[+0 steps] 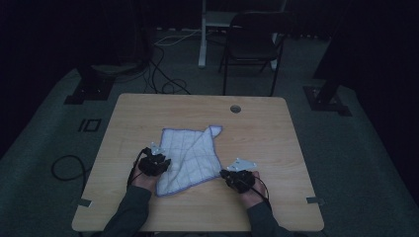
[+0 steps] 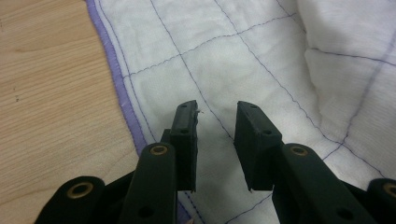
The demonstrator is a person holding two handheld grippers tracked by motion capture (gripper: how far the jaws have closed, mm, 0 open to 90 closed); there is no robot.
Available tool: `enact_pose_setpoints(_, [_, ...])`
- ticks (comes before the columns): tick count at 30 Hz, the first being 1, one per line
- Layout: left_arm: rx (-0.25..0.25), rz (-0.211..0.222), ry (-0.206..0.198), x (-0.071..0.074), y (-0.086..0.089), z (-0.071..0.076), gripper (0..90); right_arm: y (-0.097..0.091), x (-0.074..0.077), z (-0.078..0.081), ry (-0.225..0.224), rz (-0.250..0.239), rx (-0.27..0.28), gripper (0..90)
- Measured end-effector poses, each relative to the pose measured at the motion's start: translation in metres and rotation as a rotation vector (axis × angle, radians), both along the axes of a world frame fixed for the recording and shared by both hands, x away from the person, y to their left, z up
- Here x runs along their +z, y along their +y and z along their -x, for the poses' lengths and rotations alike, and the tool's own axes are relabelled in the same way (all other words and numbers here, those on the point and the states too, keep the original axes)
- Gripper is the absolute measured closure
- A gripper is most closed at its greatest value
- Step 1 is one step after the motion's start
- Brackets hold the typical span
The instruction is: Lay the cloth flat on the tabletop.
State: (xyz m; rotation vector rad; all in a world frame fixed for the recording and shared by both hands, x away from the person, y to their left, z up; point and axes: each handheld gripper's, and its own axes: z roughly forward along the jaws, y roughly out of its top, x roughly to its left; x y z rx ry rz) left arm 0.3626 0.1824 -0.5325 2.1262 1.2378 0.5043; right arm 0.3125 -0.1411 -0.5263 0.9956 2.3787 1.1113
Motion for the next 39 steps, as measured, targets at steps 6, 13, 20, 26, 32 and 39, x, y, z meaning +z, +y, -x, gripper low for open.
enact_pose_setpoints(6, [-0.034,0.001,-0.02,0.008,-0.01,0.004,69.0,-0.01,0.002,0.008,-0.001,-0.007,-0.015,86.0])
enact_pose_setpoints(13, [-0.087,0.001,-0.042,0.015,-0.028,0.006,68.2,-0.014,0.009,0.013,-0.03,-0.029,-0.004,74.6])
enact_pose_setpoints(20, [-0.09,-0.019,-0.039,0.011,-0.031,0.005,67.2,-0.013,0.017,-0.002,-0.07,-0.056,-0.042,71.4])
enact_pose_setpoints(26, [-0.049,-0.028,-0.044,0.006,-0.02,0.005,66.4,0.001,0.011,-0.037,-0.055,-0.053,-0.064,66.7])
enact_pose_setpoints(32, [-0.019,-0.026,-0.057,0.004,-0.011,0.01,65.5,0.024,0.003,-0.061,-0.053,-0.008,-0.054,65.1])
enact_pose_setpoints(39, [-0.004,-0.025,-0.043,0.001,-0.005,0.01,65.5,0.035,-0.013,-0.086,-0.005,0.043,-0.046,67.3])
